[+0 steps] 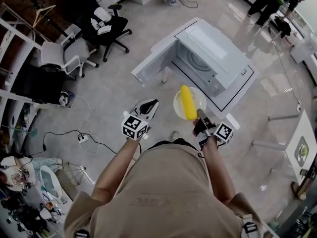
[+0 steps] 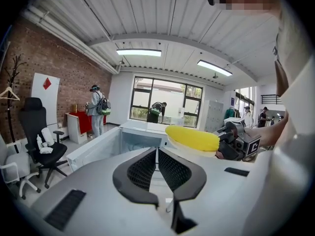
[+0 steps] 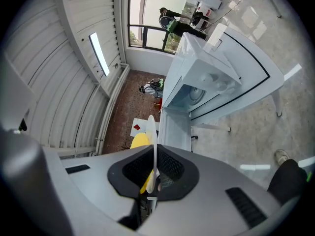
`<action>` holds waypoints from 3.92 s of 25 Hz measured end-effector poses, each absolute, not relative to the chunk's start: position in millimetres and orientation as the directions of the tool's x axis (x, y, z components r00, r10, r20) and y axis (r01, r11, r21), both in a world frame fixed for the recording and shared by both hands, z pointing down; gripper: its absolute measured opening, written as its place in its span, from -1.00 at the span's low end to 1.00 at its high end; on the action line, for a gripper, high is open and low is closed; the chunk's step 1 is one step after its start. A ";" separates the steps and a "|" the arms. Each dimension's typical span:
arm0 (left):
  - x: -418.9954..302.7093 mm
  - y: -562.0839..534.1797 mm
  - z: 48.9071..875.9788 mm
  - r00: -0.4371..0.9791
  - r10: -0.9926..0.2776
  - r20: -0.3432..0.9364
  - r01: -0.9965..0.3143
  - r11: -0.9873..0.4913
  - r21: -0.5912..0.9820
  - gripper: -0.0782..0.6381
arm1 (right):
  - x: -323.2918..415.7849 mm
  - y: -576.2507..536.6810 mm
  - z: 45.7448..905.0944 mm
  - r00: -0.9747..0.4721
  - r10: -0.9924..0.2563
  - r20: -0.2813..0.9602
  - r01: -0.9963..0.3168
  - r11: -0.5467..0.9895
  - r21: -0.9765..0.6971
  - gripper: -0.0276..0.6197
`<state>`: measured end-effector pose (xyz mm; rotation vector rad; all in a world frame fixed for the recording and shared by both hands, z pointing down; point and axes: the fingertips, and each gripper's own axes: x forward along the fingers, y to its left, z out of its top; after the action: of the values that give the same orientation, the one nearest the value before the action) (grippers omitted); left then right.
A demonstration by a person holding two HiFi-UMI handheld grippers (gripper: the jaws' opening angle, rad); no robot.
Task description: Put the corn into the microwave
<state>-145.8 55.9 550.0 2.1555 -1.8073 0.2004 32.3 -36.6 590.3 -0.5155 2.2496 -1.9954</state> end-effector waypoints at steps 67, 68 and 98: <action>-204.7 -270.4 663.4 0.585 -0.665 0.465 -0.798 -0.573 0.185 -0.76 | -95.4 -303.9 848.7 -0.510 -0.822 0.253 -0.175 -0.189 -0.966 -0.86; -204.7 -271.4 664.5 0.585 -0.664 0.465 -0.798 -0.574 0.185 -0.76 | -95.7 -308.4 850.0 -0.503 -0.827 0.253 -0.174 -0.189 -0.966 -0.86; -210.8 -245.0 655.7 0.612 -0.646 0.456 -0.781 -0.586 0.218 -0.76 | -127.6 -296.5 850.4 -0.340 -0.766 0.545 -0.939 0.306 -0.155 0.00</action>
<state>-210.8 -245.0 655.7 2.4421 -1.1385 0.4653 -127.6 -296.5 850.4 -1.9457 2.8177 -0.8207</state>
